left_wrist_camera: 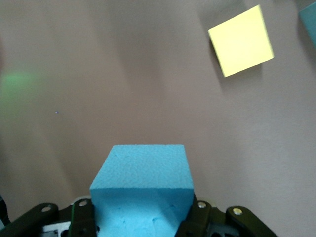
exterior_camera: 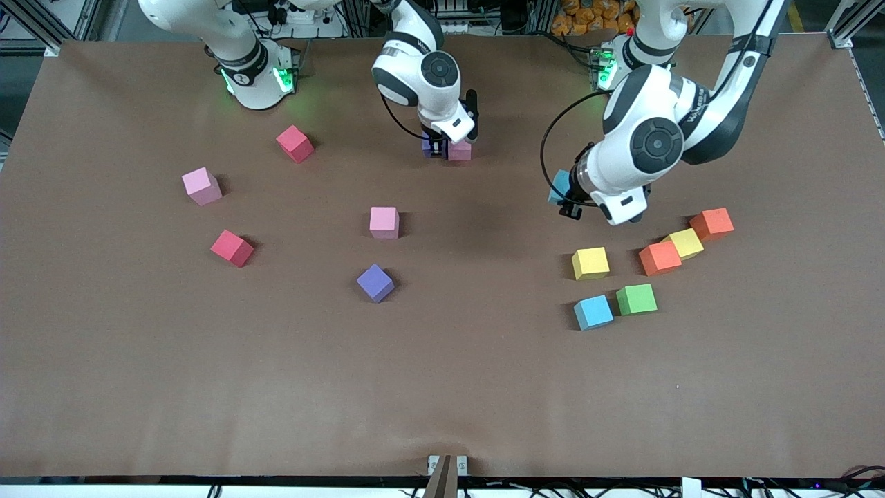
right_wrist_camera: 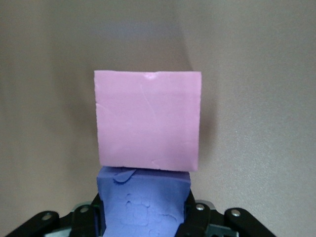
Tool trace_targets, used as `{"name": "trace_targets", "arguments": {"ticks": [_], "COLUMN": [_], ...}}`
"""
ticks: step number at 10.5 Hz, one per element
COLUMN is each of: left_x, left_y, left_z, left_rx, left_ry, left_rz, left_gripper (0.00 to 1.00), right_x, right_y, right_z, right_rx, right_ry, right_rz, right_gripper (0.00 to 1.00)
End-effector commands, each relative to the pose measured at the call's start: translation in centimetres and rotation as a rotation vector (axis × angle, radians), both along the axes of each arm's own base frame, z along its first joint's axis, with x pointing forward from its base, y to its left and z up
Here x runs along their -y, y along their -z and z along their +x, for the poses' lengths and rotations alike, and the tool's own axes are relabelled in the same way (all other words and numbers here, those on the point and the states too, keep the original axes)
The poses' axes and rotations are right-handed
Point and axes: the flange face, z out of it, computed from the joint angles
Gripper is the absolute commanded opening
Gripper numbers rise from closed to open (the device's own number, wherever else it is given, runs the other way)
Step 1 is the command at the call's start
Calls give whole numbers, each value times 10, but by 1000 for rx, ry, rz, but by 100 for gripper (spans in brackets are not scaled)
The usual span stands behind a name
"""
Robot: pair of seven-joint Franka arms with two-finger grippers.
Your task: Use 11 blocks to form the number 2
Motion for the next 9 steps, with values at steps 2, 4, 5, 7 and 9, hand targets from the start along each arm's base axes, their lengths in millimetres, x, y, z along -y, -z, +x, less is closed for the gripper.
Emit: {"name": "trace_targets", "arguments": {"ticks": [2,4,5,7,9], "left_x": [-3,-4,-5,-3,-5], "left_y": [-2,-2,0,2,15], "left_z": [-11,-11,-8,-10,-18], "left_rx": [-1,1,8,25,41], "left_ry": [-31,-32,-33,-73,-86], "left_rz": [-13,-14,-19,-70,-76], "left_gripper": [0,0,0,0,0], "right_x": [-10,-11,-13,-11,-10], "right_y": [4,4,2,2,-2], "right_z": [0,1,4,8,10], "right_rx": [17,19,41,50,52], "right_ry": [-2,6,7,7,8], "right_rz": [1,4,34,34,33], "right_gripper": [0,33,99,100,100]}}
